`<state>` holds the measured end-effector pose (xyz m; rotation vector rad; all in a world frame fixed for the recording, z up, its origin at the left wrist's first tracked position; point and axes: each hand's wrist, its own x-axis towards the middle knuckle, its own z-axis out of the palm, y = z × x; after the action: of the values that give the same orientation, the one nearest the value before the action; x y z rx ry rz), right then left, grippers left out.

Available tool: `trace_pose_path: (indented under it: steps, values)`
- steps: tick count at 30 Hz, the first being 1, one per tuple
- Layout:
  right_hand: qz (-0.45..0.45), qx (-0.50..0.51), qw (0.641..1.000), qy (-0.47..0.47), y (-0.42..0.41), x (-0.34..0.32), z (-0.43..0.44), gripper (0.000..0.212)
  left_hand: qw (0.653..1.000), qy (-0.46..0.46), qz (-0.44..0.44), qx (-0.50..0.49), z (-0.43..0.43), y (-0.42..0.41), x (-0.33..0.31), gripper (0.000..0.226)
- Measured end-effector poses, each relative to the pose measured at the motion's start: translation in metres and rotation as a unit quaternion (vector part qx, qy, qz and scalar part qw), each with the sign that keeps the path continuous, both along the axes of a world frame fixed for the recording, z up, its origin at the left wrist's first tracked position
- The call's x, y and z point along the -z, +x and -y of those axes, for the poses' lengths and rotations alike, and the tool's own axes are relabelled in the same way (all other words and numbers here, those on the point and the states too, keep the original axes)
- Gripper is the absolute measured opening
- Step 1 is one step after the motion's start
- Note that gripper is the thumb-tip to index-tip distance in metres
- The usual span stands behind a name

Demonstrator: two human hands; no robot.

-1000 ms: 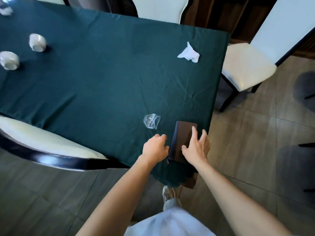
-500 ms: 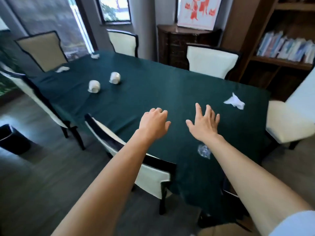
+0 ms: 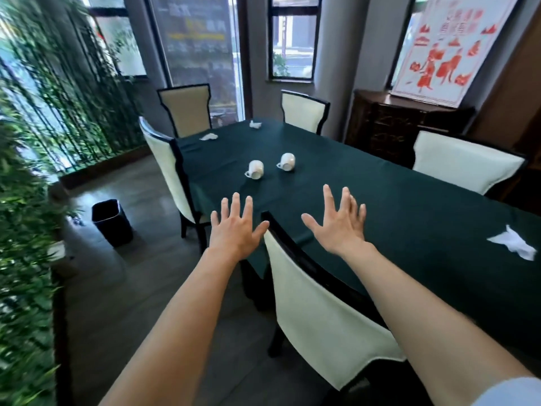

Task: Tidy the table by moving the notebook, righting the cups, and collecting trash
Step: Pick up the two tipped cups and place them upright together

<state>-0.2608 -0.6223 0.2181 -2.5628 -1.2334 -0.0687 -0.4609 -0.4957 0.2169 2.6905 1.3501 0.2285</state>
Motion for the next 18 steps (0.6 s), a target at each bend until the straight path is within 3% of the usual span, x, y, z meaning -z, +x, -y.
trace_pose_path:
  steps: [8,18]
  values:
    - [-0.018,-0.041,0.999,-0.013,-0.013,0.021,-0.106,0.096,0.999,0.016,-0.011,-0.043,-0.083,-0.034,0.022,0.087]
    - [-0.098,-0.039,0.994,-0.017,0.029,0.048,-0.266,0.094,0.996,-0.021,-0.029,-0.079,-0.236,-0.005,0.039,0.086]
